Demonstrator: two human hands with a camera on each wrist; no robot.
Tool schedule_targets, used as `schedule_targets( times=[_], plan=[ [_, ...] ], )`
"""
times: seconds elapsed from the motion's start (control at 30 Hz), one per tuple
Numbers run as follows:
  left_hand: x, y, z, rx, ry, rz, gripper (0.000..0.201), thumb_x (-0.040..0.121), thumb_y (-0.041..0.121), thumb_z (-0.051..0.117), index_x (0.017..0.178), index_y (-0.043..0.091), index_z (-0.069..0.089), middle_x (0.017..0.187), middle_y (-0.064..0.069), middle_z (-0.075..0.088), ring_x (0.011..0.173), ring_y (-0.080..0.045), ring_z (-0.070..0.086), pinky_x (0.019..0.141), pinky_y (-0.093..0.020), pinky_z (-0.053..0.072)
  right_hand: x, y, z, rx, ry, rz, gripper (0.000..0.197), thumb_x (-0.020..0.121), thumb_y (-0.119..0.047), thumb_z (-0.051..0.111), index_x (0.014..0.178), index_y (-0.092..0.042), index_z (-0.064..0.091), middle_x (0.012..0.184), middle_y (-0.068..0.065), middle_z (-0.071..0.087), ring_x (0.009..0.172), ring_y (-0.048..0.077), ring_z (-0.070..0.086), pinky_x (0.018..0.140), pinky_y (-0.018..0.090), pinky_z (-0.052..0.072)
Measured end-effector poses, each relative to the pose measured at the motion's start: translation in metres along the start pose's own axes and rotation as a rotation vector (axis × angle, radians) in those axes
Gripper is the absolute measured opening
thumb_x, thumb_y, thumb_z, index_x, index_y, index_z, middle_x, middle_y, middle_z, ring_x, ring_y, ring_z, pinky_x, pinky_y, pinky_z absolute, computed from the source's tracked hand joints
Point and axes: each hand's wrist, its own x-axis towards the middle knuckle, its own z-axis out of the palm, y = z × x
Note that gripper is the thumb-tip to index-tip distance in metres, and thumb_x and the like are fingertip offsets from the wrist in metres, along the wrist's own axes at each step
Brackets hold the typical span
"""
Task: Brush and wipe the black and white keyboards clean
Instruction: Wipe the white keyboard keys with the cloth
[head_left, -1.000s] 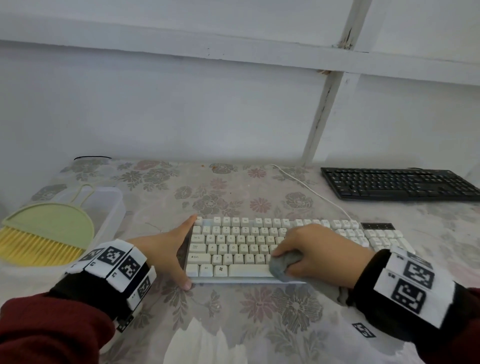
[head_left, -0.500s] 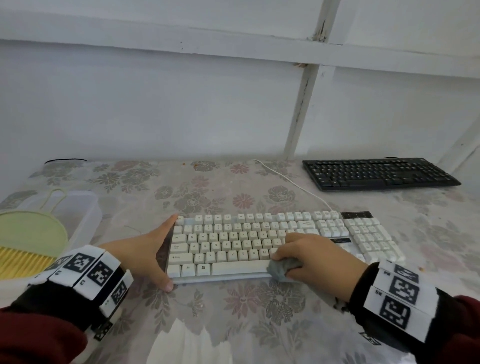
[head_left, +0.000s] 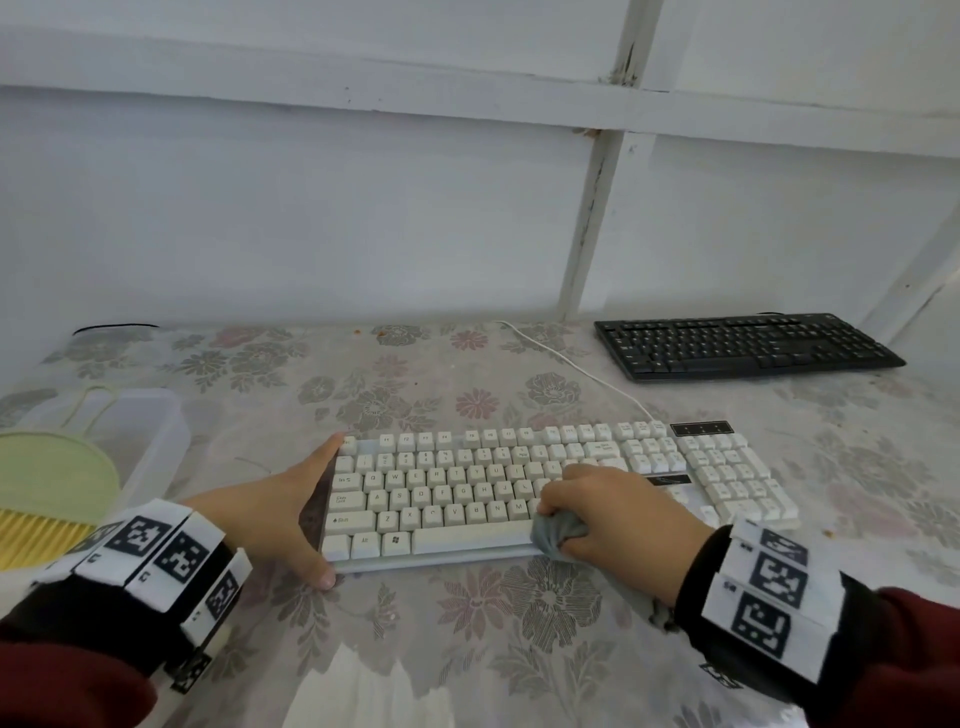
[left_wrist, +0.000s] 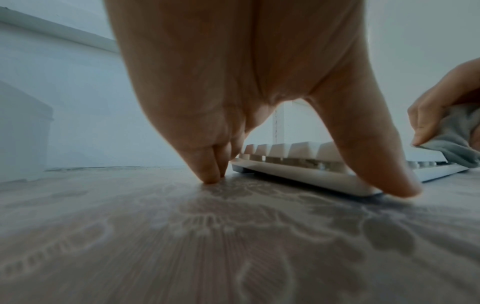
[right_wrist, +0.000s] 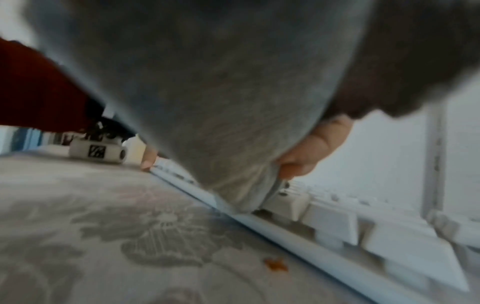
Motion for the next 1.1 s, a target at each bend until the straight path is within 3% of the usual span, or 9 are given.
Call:
schedule_targets(
  times=[0.17, 0.3, 0.43, 0.53, 0.73, 0.83, 0.93, 1.03, 1.1],
  plan=[
    [-0.002, -0.002, -0.002, -0.005, -0.025, 0.022, 0.161, 0.027, 0.058, 0.086, 0.141, 0.037, -0.027, 0.155, 0.013, 0.013, 0.135, -0.009, 0.026, 0.112, -0.029, 0.026, -0.006, 0.004, 0.0, -0.075, -0.017, 0.017, 0.016, 0.088, -0.009, 0.048, 0.098, -0.014, 0.058, 0.095, -0.002, 0.05, 0.081, 0.017, 0.051, 0.055, 0.014, 0.027],
    [0.001, -0.004, 0.0, -0.009, -0.009, 0.021, 0.15, 0.048, 0.038, 0.091, 0.142, 0.034, -0.026, 0.154, 0.012, 0.013, 0.134, -0.008, 0.026, 0.111, -0.025, 0.024, -0.011, 0.01, -0.004, -0.078, -0.025, 0.03, 0.016, 0.087, -0.011, 0.049, 0.098, -0.015, 0.06, 0.098, -0.002, 0.054, 0.085, 0.015, 0.054, 0.058, 0.016, 0.031],
    [0.0, -0.001, -0.001, 0.0, -0.022, 0.022, 0.155, 0.037, 0.049, 0.086, 0.142, 0.033, -0.026, 0.154, 0.013, 0.012, 0.133, -0.007, 0.025, 0.109, -0.023, 0.024, -0.02, 0.022, -0.009, -0.084, -0.022, 0.084, 0.019, 0.087, -0.013, 0.05, 0.102, -0.019, 0.06, 0.101, -0.005, 0.055, 0.09, 0.013, 0.054, 0.066, 0.018, 0.037],
    [0.001, -0.002, -0.001, -0.003, -0.016, 0.024, 0.149, 0.048, 0.04, 0.089, 0.142, 0.031, -0.027, 0.154, 0.012, 0.012, 0.128, -0.004, 0.026, 0.107, -0.021, 0.025, -0.027, 0.035, -0.013, -0.105, -0.031, 0.137, 0.019, 0.087, -0.015, 0.05, 0.102, -0.02, 0.062, 0.101, -0.006, 0.056, 0.09, 0.012, 0.055, 0.073, 0.021, 0.041],
    [0.001, -0.004, -0.001, -0.004, -0.019, 0.028, 0.148, 0.051, 0.037, 0.09, 0.142, 0.033, -0.027, 0.154, 0.013, 0.011, 0.134, -0.007, 0.025, 0.11, -0.024, 0.025, -0.033, 0.061, -0.026, -0.186, -0.093, 0.216, 0.033, 0.084, -0.013, 0.044, 0.102, -0.022, 0.07, 0.093, -0.008, 0.061, 0.083, 0.008, 0.055, 0.058, 0.01, 0.032],
    [-0.001, -0.001, -0.001, 0.028, -0.009, 0.023, 0.157, 0.034, 0.052, 0.086, 0.141, 0.037, -0.028, 0.154, 0.014, 0.013, 0.136, -0.009, 0.027, 0.112, -0.027, 0.025, -0.032, 0.063, -0.044, -0.043, -0.1, 0.176, 0.029, 0.088, -0.024, 0.056, 0.112, -0.033, 0.069, 0.076, -0.017, 0.054, 0.072, -0.004, 0.048, 0.061, 0.009, 0.034],
    [0.0, -0.002, 0.0, 0.009, -0.009, 0.023, 0.153, 0.044, 0.041, 0.091, 0.141, 0.035, -0.027, 0.154, 0.014, 0.012, 0.136, -0.009, 0.025, 0.112, -0.027, 0.024, -0.025, 0.049, -0.046, 0.105, -0.028, 0.063, 0.031, 0.088, -0.034, 0.059, 0.119, -0.039, 0.063, 0.087, -0.008, 0.056, 0.078, 0.0, 0.046, 0.068, 0.01, 0.033],
    [0.0, -0.002, 0.0, -0.003, -0.01, 0.018, 0.15, 0.047, 0.039, 0.091, 0.141, 0.036, -0.027, 0.154, 0.013, 0.012, 0.136, -0.009, 0.025, 0.112, -0.027, 0.025, -0.011, 0.028, -0.027, 0.096, -0.06, -0.044, 0.027, 0.09, -0.028, 0.055, 0.114, -0.032, 0.067, 0.092, 0.002, 0.054, 0.077, 0.005, 0.043, 0.066, 0.012, 0.031],
    [-0.001, -0.002, -0.001, 0.001, -0.009, 0.011, 0.151, 0.046, 0.041, 0.091, 0.141, 0.037, -0.026, 0.154, 0.013, 0.014, 0.135, -0.01, 0.027, 0.112, -0.028, 0.026, -0.006, 0.022, -0.015, 0.028, -0.076, -0.066, 0.025, 0.089, -0.02, 0.052, 0.105, -0.024, 0.071, 0.086, 0.003, 0.051, 0.069, 0.005, 0.039, 0.059, 0.014, 0.029]
  ],
)
